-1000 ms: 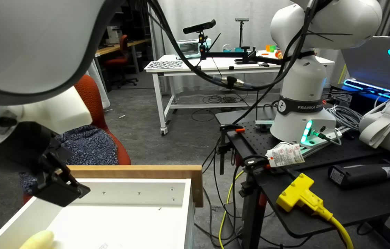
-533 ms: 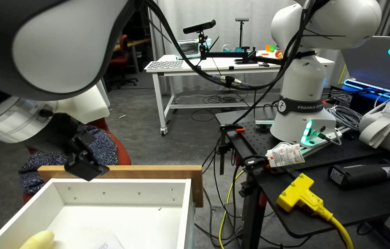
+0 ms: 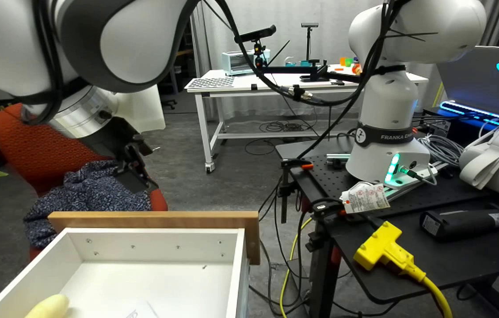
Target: Open the drawer on the right side of the counter, take the watermelon out of the drawer and place it on the countertop, close the drawer
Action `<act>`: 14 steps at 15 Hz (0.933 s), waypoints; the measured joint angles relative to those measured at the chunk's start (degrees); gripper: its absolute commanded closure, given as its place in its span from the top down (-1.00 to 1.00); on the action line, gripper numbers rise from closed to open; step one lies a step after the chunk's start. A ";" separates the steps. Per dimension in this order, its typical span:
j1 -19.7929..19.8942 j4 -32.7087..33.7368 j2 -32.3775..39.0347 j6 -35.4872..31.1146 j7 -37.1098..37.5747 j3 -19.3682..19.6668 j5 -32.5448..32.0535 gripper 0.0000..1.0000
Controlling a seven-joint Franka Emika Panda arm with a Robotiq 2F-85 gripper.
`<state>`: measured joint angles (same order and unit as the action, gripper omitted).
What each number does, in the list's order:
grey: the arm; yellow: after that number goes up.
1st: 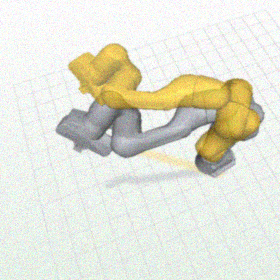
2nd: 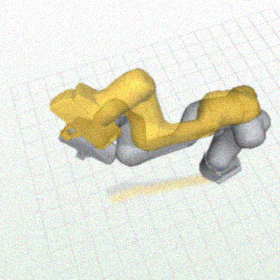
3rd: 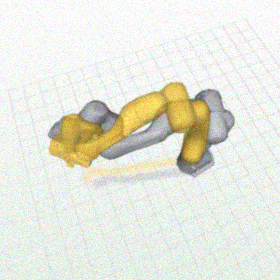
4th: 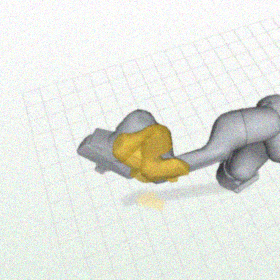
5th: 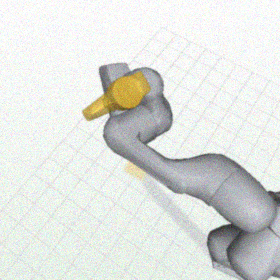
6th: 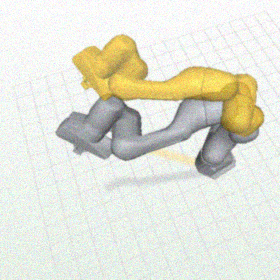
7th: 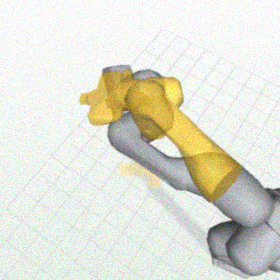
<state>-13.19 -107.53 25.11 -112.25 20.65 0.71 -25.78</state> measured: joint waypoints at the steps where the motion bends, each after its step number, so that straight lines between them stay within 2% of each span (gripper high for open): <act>1: 0.38 -1.52 -1.16 -0.96 1.61 0.36 0.00 1.00; 9: 0.84 -7.87 -6.09 -5.30 19.59 2.36 0.39 1.00; 14: 0.84 -8.45 -6.54 -5.35 22.19 2.33 0.47 1.00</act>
<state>-12.35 -115.98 18.57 -117.60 42.83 3.04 -25.31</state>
